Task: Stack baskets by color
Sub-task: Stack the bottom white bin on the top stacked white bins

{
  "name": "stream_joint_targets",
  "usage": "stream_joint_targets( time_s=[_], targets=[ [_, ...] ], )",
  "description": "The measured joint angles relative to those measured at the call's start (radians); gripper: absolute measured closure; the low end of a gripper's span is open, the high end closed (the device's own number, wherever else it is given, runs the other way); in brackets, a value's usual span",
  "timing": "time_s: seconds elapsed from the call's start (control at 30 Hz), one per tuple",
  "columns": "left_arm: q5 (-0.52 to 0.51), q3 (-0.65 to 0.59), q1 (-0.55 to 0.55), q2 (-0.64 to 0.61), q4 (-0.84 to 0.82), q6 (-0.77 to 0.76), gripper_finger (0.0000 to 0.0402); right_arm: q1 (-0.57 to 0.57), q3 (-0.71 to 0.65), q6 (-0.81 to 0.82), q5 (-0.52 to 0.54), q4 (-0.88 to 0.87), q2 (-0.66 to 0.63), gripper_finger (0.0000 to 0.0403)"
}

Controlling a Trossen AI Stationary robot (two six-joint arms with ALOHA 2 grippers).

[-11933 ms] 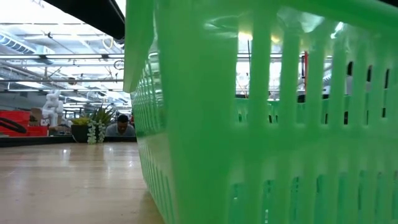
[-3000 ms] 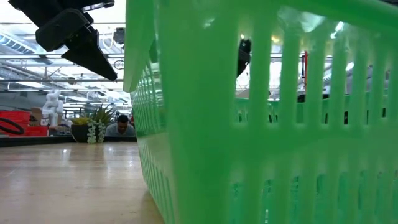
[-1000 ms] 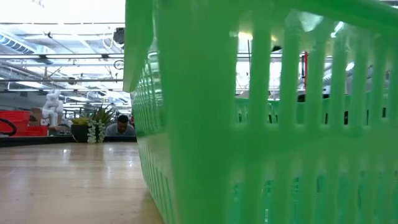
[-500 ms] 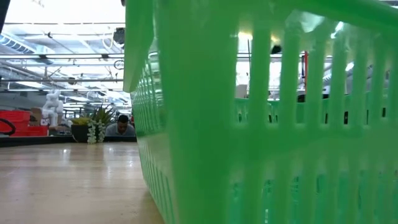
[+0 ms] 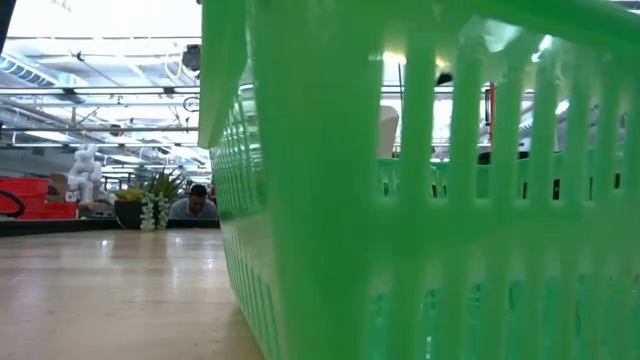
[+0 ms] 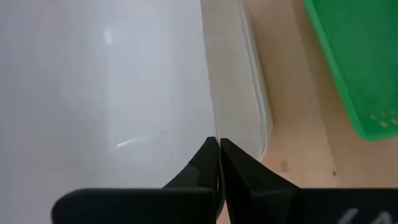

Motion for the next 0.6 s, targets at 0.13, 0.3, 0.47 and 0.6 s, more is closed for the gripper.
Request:
stream_joint_targets(
  time_s=[0.13, 0.3, 0.47, 0.6],
  targets=[
    [-0.001, 0.043, 0.0, 0.0, -0.036, -0.066, 0.0397, 0.0, 0.0, 0.0, 0.0, -0.001, 0.0, 0.0293],
    [0.081, 0.069, 0.017, -0.001, -0.081, -0.093, 0.0395, 0.0, 0.0, -0.002, 0.0, -0.002, 0.0, 0.0293],
    [0.145, 0.047, 0.048, -0.001, -0.069, -0.102, 0.0398, 0.0, 0.0, -0.004, 0.0, -0.003, 0.0, 0.0293],
    [0.185, 0.043, 0.06, -0.001, -0.043, -0.101, 0.0393, 0.0, 0.0, -0.008, 0.0, -0.003, 0.0, 0.0293]
  ],
)
